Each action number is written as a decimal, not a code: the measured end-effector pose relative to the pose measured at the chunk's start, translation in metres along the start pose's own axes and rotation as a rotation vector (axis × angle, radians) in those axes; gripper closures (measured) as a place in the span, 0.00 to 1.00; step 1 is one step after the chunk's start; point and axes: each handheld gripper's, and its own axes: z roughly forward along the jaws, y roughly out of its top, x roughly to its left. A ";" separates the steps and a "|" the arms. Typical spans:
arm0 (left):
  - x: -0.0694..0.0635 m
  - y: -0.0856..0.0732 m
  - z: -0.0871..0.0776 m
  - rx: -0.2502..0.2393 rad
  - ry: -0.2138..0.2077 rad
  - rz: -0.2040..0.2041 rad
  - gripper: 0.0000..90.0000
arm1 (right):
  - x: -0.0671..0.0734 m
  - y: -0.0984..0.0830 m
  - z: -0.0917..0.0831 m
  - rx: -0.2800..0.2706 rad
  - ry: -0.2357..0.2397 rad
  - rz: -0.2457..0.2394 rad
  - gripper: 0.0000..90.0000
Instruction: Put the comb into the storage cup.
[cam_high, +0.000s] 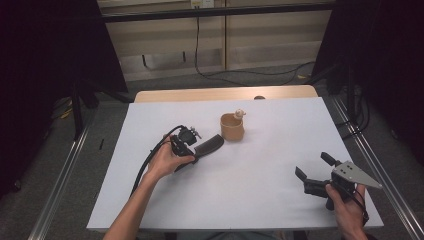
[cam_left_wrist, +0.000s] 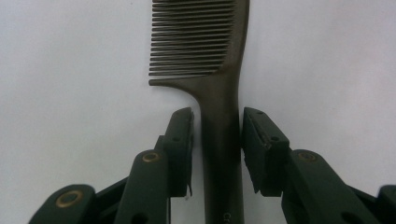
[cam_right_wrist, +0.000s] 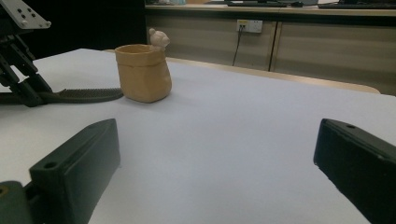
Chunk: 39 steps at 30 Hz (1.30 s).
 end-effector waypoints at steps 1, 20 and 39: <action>0.000 0.000 0.000 0.001 0.000 -0.004 0.72 | 0.000 0.000 0.000 0.000 0.000 0.000 0.00; -0.001 0.003 0.000 0.016 0.015 -0.042 0.81 | 0.000 0.000 0.000 0.007 0.006 0.000 0.00; 0.002 -0.003 -0.003 -0.020 -0.006 -0.064 0.81 | -0.001 -0.001 0.001 0.010 0.005 0.005 0.00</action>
